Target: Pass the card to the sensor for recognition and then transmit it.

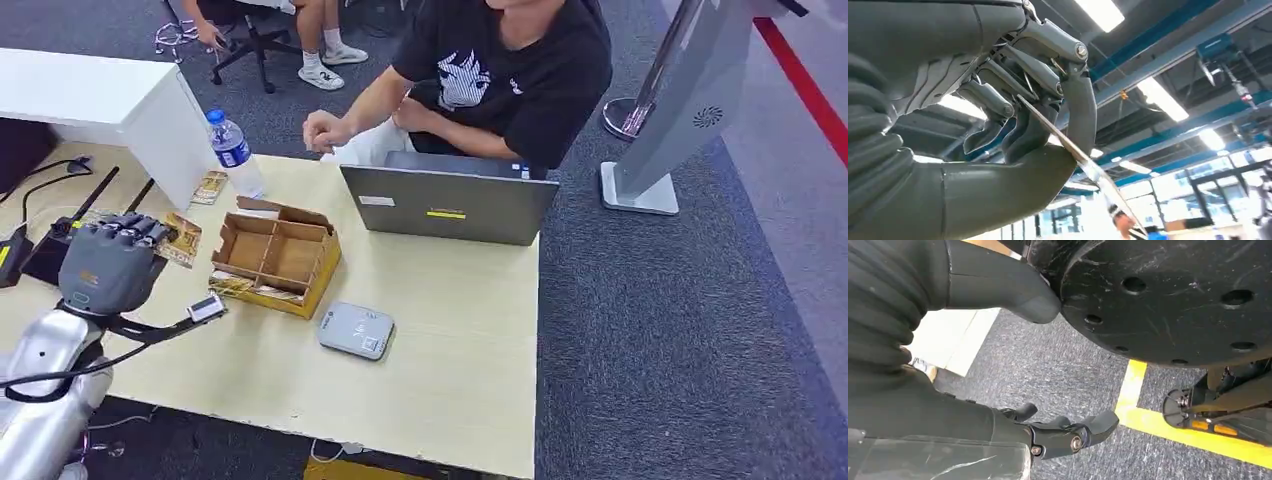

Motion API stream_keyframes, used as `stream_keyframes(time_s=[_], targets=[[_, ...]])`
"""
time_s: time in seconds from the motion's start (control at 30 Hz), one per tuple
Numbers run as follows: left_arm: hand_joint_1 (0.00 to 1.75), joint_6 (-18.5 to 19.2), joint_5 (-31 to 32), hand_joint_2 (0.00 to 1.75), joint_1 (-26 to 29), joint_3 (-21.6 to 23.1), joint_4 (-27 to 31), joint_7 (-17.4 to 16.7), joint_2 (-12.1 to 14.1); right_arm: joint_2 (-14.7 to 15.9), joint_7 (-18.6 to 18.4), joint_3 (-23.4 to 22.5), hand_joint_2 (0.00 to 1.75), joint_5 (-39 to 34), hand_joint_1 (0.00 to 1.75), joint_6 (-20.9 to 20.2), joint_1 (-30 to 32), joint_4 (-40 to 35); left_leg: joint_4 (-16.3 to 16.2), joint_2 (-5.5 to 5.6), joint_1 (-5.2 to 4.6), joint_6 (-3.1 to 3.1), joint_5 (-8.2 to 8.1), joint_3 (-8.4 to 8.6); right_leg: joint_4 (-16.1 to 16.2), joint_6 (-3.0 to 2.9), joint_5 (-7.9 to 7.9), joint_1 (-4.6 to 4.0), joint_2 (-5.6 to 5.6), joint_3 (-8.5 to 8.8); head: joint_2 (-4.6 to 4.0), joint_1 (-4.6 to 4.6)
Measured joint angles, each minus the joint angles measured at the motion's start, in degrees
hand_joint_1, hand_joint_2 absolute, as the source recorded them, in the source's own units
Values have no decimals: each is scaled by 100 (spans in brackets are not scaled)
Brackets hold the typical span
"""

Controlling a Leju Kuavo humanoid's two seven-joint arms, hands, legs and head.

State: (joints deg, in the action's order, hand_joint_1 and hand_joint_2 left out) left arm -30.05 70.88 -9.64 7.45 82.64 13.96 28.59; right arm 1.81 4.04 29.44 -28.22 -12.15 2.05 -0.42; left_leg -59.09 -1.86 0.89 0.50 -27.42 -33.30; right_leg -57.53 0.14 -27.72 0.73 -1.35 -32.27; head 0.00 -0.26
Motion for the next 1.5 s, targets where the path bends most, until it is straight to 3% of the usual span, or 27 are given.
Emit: stream_keyframes(time_s=[0.1,0.23,0.5,0.8,1.0,1.23,1.5], targets=[[161,-48,226,175,165,276,-9,44,-297,-13,11,66,175,-109,0,-4,-1,2,0,5,-3,-1,-1,-3,1,1,-1,2,-4,1,0,2],[157,-184,514,175,161,873,-387,-140,-715,-13,24,195,175,-205,0,-20,0,2,-1,6,-8,-2,-1,-5,3,3,1,6,-4,0,0,0],[161,-468,669,175,-113,1744,-1957,-271,-1748,-9,70,446,175,-277,0,-57,0,24,-2,5,-7,-2,-1,-5,3,5,4,5,-3,0,0,0],[162,-610,682,175,-467,1961,-3021,-374,-2282,20,81,590,175,-273,0,-125,7,48,-1,5,-5,-2,-1,-5,2,5,4,3,-3,-1,0,0],[169,-912,713,175,-541,1992,-3180,-389,-2358,31,98,664,175,-299,0,-142,21,59,-2,5,-5,-2,0,-5,2,5,4,4,-3,0,0,0],[171,-927,717,175,-682,1952,-2461,-424,-2259,31,98,728,175,-389,0,-140,42,74,-2,8,-5,-5,2,-8,2,5,4,3,-6,0,0,0],[171,-783,540,175,-1097,1731,-1764,-500,-1927,31,85,826,175,-413,0,-122,41,77,-1,8,-2,-3,5,-7,-2,4,5,1,-6,0,0,0]])
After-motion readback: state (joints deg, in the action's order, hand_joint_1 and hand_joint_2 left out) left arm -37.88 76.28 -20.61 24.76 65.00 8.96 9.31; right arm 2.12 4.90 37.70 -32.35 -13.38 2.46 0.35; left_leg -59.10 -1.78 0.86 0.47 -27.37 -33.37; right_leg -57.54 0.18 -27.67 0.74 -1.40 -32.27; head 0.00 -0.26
